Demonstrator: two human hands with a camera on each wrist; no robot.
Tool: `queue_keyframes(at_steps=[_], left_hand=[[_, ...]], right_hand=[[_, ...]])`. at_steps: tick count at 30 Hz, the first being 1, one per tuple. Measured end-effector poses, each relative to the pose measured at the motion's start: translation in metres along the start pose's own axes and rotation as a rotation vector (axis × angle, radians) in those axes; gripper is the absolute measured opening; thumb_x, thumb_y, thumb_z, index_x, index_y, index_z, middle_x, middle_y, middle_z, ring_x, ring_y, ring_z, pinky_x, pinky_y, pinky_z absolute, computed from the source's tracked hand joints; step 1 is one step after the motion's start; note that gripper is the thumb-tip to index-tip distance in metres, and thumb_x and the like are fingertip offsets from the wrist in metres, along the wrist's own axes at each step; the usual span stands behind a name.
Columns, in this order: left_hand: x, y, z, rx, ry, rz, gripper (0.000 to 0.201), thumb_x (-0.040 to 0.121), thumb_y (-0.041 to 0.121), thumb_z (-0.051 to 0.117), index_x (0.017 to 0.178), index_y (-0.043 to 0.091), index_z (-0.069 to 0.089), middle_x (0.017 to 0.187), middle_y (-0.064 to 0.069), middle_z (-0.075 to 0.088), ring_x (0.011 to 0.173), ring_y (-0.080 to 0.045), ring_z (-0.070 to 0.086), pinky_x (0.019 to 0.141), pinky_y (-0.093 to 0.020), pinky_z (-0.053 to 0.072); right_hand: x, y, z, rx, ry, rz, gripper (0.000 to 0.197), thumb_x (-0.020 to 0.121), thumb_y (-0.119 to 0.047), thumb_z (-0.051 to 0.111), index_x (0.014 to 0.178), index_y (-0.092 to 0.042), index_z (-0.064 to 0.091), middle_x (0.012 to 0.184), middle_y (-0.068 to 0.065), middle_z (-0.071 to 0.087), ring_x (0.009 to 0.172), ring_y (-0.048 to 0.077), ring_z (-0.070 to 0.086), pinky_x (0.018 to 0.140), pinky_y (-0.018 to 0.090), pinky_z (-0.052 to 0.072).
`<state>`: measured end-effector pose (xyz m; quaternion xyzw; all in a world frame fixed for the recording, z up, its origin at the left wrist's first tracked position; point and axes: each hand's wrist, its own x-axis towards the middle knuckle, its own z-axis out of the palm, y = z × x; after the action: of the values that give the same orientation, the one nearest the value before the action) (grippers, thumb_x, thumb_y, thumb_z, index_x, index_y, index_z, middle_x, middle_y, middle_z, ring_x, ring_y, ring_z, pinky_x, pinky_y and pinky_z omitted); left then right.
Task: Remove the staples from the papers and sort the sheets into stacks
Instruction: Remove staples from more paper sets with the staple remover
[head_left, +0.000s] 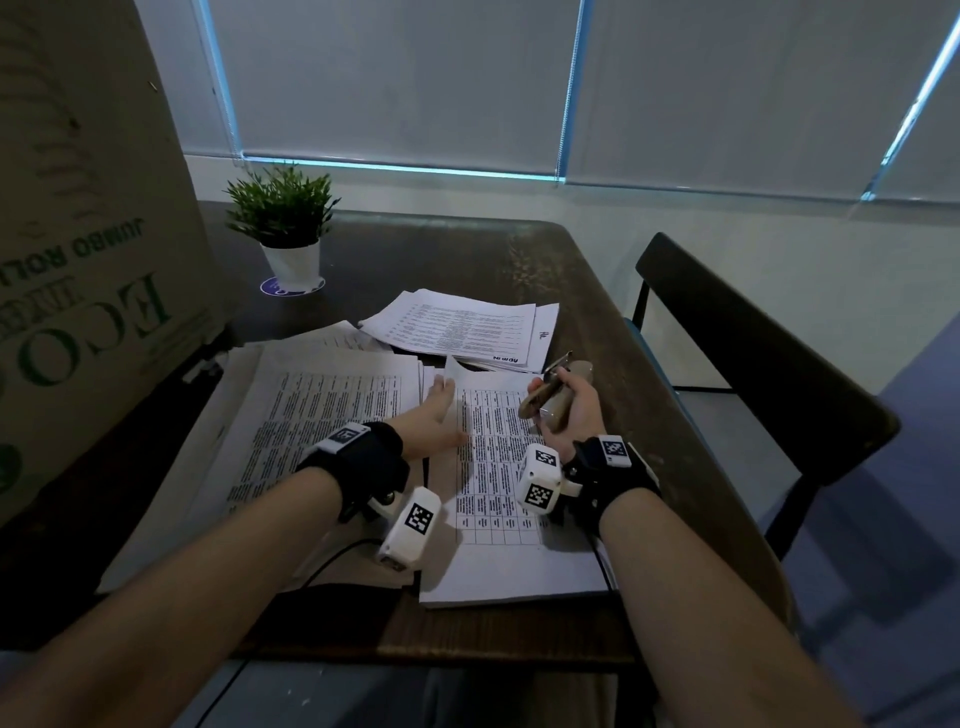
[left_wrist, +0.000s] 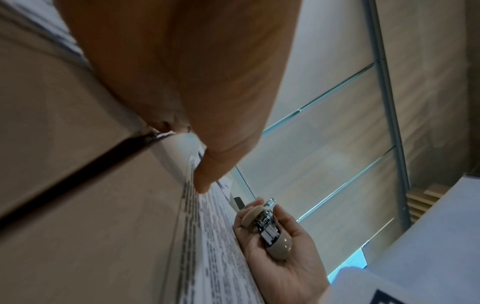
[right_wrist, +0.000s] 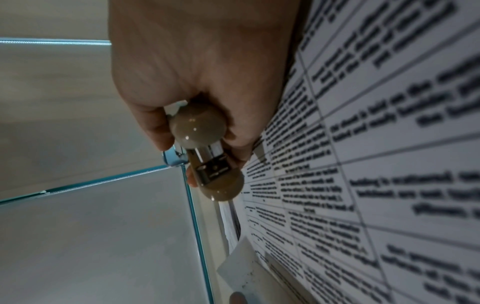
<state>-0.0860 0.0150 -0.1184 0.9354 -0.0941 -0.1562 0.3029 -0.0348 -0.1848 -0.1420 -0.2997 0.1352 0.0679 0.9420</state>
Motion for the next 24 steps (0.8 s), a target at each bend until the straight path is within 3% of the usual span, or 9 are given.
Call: queue_keyframes(at_steps=[2, 4, 6, 8, 11, 14, 17, 20, 24], left_hand=[[0.001, -0.002, 0.000, -0.029, 0.052, 0.018, 0.081, 0.096, 0.026, 0.052, 0.151, 0.014, -0.006, 0.158, -0.001, -0.009, 0.146, -0.018, 0.006, 0.114, -0.026, 0.011], [0.003, -0.002, 0.002, -0.197, 0.206, 0.060, 0.073, 0.094, 0.017, 0.054, 0.152, 0.018, 0.010, 0.152, -0.002, 0.026, 0.139, -0.023, 0.031, 0.110, -0.033, 0.027], [0.008, 0.004, 0.005, -0.401, 0.383, 0.079, 0.058, 0.094, 0.012, 0.052, 0.146, 0.018, 0.026, 0.132, -0.001, 0.049, 0.120, -0.022, 0.051, 0.100, -0.036, 0.042], [0.014, 0.013, 0.005, -0.469, 0.442, 0.021, 0.038, 0.097, 0.011, 0.045, 0.134, 0.013, 0.041, 0.117, -0.005, 0.057, 0.099, -0.021, 0.056, 0.083, -0.031, 0.047], [0.020, 0.023, 0.004, -0.513, 0.439, -0.070, 0.020, 0.093, 0.000, 0.039, 0.105, 0.006, 0.054, 0.091, -0.010, 0.059, 0.083, -0.027, 0.055, 0.066, -0.028, 0.044], [0.020, 0.029, -0.005, -0.570, 0.546, -0.062, 0.030, 0.088, 0.002, 0.038, 0.113, 0.005, 0.055, 0.108, -0.014, 0.061, 0.099, -0.031, 0.058, 0.087, -0.040, 0.051], [0.005, 0.060, -0.027, -0.609, 0.753, 0.147, 0.015, 0.090, 0.002, 0.036, 0.100, 0.002, 0.047, 0.090, -0.010, 0.054, 0.082, -0.023, 0.053, 0.072, -0.035, 0.046], [-0.019, 0.097, -0.058, -0.628, 0.961, 0.342, 0.008, 0.095, 0.007, 0.036, 0.098, 0.011, 0.041, 0.083, -0.001, 0.055, 0.074, -0.019, 0.054, 0.065, -0.032, 0.049], [-0.035, 0.125, -0.076, -0.619, 1.094, 0.491, 0.006, 0.095, 0.010, 0.037, 0.096, 0.015, 0.041, 0.082, 0.008, 0.056, 0.072, -0.007, 0.057, 0.062, -0.022, 0.050]], right_hand=[[0.000, 0.000, 0.001, -0.007, 0.000, -0.002, 0.018, 0.099, -0.019, 0.051, 0.085, -0.008, 0.054, 0.079, 0.010, 0.055, 0.071, 0.018, 0.057, 0.074, 0.032, 0.048], [0.001, 0.000, 0.000, -0.014, -0.002, 0.001, 0.016, 0.099, -0.019, 0.052, 0.086, -0.009, 0.054, 0.079, 0.009, 0.056, 0.071, 0.018, 0.058, 0.072, 0.032, 0.049], [-0.001, 0.000, 0.000, -0.032, 0.006, -0.002, 0.012, 0.098, -0.019, 0.053, 0.091, -0.009, 0.053, 0.081, 0.009, 0.057, 0.071, 0.018, 0.058, 0.070, 0.032, 0.050], [-0.002, 0.001, 0.002, -0.080, 0.031, -0.005, 0.013, 0.097, -0.021, 0.055, 0.099, -0.008, 0.053, 0.080, 0.010, 0.058, 0.068, 0.017, 0.059, 0.066, 0.032, 0.051], [-0.010, -0.002, 0.011, -0.227, 0.124, -0.040, 0.024, 0.093, -0.029, 0.064, 0.106, -0.010, 0.056, 0.079, 0.009, 0.064, 0.066, 0.019, 0.063, 0.061, 0.032, 0.053], [-0.025, -0.022, 0.023, -0.556, 0.243, -0.204, 0.036, 0.086, -0.043, 0.069, 0.101, -0.011, 0.061, 0.093, 0.008, 0.067, 0.084, 0.025, 0.065, 0.076, 0.038, 0.054], [-0.040, -0.061, 0.040, -0.696, 0.173, -0.376, 0.056, 0.077, -0.057, 0.072, 0.104, -0.009, 0.063, 0.099, 0.012, 0.070, 0.089, 0.027, 0.067, 0.080, 0.041, 0.056], [-0.056, -0.099, 0.067, -0.651, -0.013, -0.396, 0.095, 0.056, -0.064, 0.081, 0.130, -0.009, 0.057, 0.113, 0.016, 0.070, 0.097, 0.035, 0.070, 0.081, 0.051, 0.058], [-0.084, -0.123, 0.091, -0.619, -0.186, -0.578, 0.066, 0.078, -0.047, 0.073, 0.121, 0.001, 0.062, 0.111, 0.022, 0.070, 0.095, 0.033, 0.070, 0.078, 0.043, 0.058]])
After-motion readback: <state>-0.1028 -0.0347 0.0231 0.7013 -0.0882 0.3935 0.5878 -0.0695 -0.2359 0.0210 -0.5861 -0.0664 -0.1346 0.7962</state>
